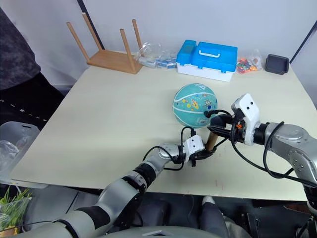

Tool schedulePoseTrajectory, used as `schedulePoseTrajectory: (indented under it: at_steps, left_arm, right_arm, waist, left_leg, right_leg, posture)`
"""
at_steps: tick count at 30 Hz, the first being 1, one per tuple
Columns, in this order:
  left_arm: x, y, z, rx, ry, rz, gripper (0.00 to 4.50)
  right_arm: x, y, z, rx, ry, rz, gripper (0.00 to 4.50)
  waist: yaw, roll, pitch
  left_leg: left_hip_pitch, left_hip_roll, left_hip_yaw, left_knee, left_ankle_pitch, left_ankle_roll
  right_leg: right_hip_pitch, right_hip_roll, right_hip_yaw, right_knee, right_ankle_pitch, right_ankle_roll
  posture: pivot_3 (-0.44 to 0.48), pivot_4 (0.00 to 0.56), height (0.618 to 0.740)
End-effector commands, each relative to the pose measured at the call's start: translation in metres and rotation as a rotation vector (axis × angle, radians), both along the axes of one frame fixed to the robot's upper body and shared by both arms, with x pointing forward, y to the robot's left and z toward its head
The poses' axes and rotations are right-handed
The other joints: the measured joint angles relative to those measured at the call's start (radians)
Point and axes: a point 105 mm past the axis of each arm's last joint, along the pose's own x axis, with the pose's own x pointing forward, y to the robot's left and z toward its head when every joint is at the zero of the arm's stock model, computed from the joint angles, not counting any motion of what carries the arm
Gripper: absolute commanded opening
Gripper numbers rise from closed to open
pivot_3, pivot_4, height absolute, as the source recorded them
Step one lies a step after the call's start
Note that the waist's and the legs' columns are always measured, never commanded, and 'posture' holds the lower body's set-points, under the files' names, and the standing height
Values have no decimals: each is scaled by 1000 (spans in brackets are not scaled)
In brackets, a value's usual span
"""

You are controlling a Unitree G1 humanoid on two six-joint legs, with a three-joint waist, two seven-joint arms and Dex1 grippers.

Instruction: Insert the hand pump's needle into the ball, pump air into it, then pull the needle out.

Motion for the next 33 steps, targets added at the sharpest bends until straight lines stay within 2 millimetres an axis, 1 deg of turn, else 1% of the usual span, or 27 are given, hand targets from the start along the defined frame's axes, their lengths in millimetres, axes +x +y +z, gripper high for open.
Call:
schedulePoseTrajectory:
  at_steps: [1, 3, 5, 6, 7, 8, 9, 10, 13, 15, 17, 18, 19, 20, 21, 22, 24, 25, 26, 27, 28, 29, 33]
  left_arm:
    - [-19, 3, -29, 111, 66, -48, 1090]
    - [-19, 5, -30, 111, 66, -47, 1090]
    - [-19, 9, -32, 114, 70, -41, 1090]
    - [-19, 12, -34, 118, 73, -37, 1090]
    - [-19, 15, -35, 120, 76, -32, 1090]
    - [-18, 17, -36, 121, 79, -26, 1090]
    - [-18, 20, -37, 122, 81, -21, 1090]
    - [-18, 21, -38, 123, 83, -18, 1090]
    - [-18, 25, -39, 124, 85, -12, 1090]
    - [-17, 27, -40, 125, 86, -8, 1089]
    - [-17, 29, -40, 128, 88, -5, 1089]
    - [-17, 31, -41, 130, 88, -4, 1089]
    - [-17, 33, -42, 132, 89, -2, 1089]
    - [-17, 34, -42, 133, 89, -2, 1089]
    - [-17, 36, -43, 135, 90, 1, 1089]
    - [-17, 37, -43, 136, 91, 3, 1089]
    - [-16, 38, -43, 138, 91, 5, 1089]
    - [-16, 39, -44, 139, 91, 7, 1089]
    - [-16, 39, -44, 140, 90, 8, 1089]
    - [-16, 41, -44, 138, 90, 14, 1089]
    - [-15, 42, -44, 137, 88, 18, 1089]
    - [-14, 43, -43, 134, 86, 23, 1089]
    - [-11, 49, -42, 126, 84, 44, 1089]
  right_arm:
    - [-3, -7, 34, -1, -100, -21, 2048]
    - [-6, -9, 48, 9, -134, -18, 2048]
    - [-11, -11, 67, 39, -176, -7, 2048]
    - [-14, -12, 80, 62, -205, -1, 2048]
    - [-18, -14, 95, 83, -236, 2, 2048]
    - [-22, -16, 109, 95, -265, 5, 2048]
    - [-26, -19, 124, 108, -295, 9, 2048]
    - [-30, -21, 136, 119, -317, 13, 2048]
    - [-40, -22, 155, 117, -332, 29, 2048]
    - [-44, -23, 160, 105, -325, 35, 2048]
    - [-39, -23, 149, 85, -288, 21, 2048]
    - [-34, -23, 136, 67, -255, 11, 2048]
    - [-27, -23, 113, 47, -196, 1, 2048]
    - [-21, -21, 94, 57, -146, -5, 2048]
    - [-16, -21, 73, 69, -95, -14, 2048]
    - [-12, -21, 54, 69, -54, -25, 2048]
    - [-7, -22, 31, 60, -18, -34, 2048]
    - [-4, -21, 16, 63, 9, -36, 2048]
    - [-3, -19, 6, 65, 25, -35, 2048]
    - [-3, -13, -13, 57, 59, -19, 2048]
    - [-4, -9, -29, 46, 90, -8, 2048]
    - [-5, -5, -42, 34, 115, 1, 2048]
    - [-13, 8, -85, -9, 185, 38, 2048]
  waist:
    - [5, 2, 3]
    - [7, 3, 4]
    - [7, 5, 5]
    - [6, 5, 6]
    - [6, 5, 6]
    - [6, 5, 6]
    - [6, 10, 10]
    - [6, 10, 11]
    - [6, 10, 13]
    - [5, 10, 13]
    - [4, 9, 14]
    - [3, 8, 14]
    - [3, 7, 13]
    - [2, 4, 11]
    - [-4, -3, 6]
    - [-10, -6, 3]
    - [-23, -6, 1]
    - [-29, -5, 0]
    - [-33, -6, 0]
    - [-41, -9, -2]
    - [-45, -9, -3]
    - [-47, -9, -4]
    - [-55, -10, -9]
  left_leg:
    - [-2, -2, 0, 0, 0, 1]
    - [-3, -2, 0, 0, 0, 2]
    - [-7, -3, 0, 1, 0, 3]
    - [-9, -4, 0, 2, 0, 3]
    - [-13, -4, 0, 3, 2, -1]
    - [-13, -4, 0, 3, 2, -1]
    - [-14, -4, 0, 3, 2, -2]
    - [-16, -5, 2, 3, 3, -1]
    - [-17, -4, 2, 3, 3, -1]
    - [-17, -4, 2, 3, 1, 2]
    - [-16, -4, 3, 3, 0, 4]
    - [-17, -4, 3, 3, 0, 4]
    - [-16, -4, 4, 3, 0, 5]
    - [-15, -4, 4, 2, 0, 5]
    - [-15, -3, 4, 2, 0, 5]
    - [-13, -3, 5, 1, 0, 5]
    - [-11, -2, 5, 1, 0, 4]
    - [-9, -3, 6, 2, 0, 5]
    - [-6, -3, 6, 2, -1, 5]
    - [-2, -2, 6, 1, -1, 5]
    - [5, -1, 5, -1, -1, 5]
    - [6, 0, 5, -1, -1, 5]
    - [8, 0, 4, -1, -1, 5]
  right_leg:
    - [-1, -2, 0, 0, 0, 2]
    - [-2, -3, 0, 0, 0, 2]
    - [-6, -4, 0, 0, 0, 3]
    - [-8, -4, 0, 0, 1, 3]
    - [-11, -4, 0, 0, 1, 4]
    - [-11, -4, 0, 0, 1, 4]
    - [-12, -4, 0, 0, 1, 4]
    - [-16, -6, 1, 1, 2, 4]
    - [-16, -6, 0, 1, 2, 4]
    - [-16, -8, 1, 0, 2, 4]
    - [-16, -10, 1, 0, 2, 4]
    - [-16, -10, 1, 0, 2, 4]
    - [-16, -10, 2, 1, 2, 4]
    - [-16, -9, 2, 1, 2, 4]
    - [-15, -9, 2, 1, 2, 4]
    - [-14, -8, 2, 1, 2, 4]
    - [-12, -7, 2, 1, 2, 4]
    - [-11, -5, 3, 1, 2, 4]
    - [-8, -5, 4, 1, 2, 4]
    - [-4, -4, 4, 1, 2, 4]
    - [2, -3, 4, 1, 1, 5]
    - [3, -2, 3, 1, 0, 6]
    - [3, 0, 4, 1, -1, 8]
  posture:
    - [0, 150, 740]
    - [0, 150, 740]
    - [0, 150, 740]
    - [0, 150, 740]
    - [0, 150, 740]
    - [0, 150, 740]
    - [0, 150, 740]
    - [0, 150, 740]
    - [0, 150, 740]
    - [0, 150, 740]
    - [0, 150, 740]
    - [0, 150, 740]
    - [0, 150, 740]
    - [0, 150, 740]
    - [0, 150, 740]
    - [0, 150, 740]
    - [0, 150, 740]
    - [0, 150, 740]
    - [0, 150, 740]
    - [0, 150, 740]
    - [0, 150, 740]
    - [0, 150, 740]
    - [0, 150, 740]
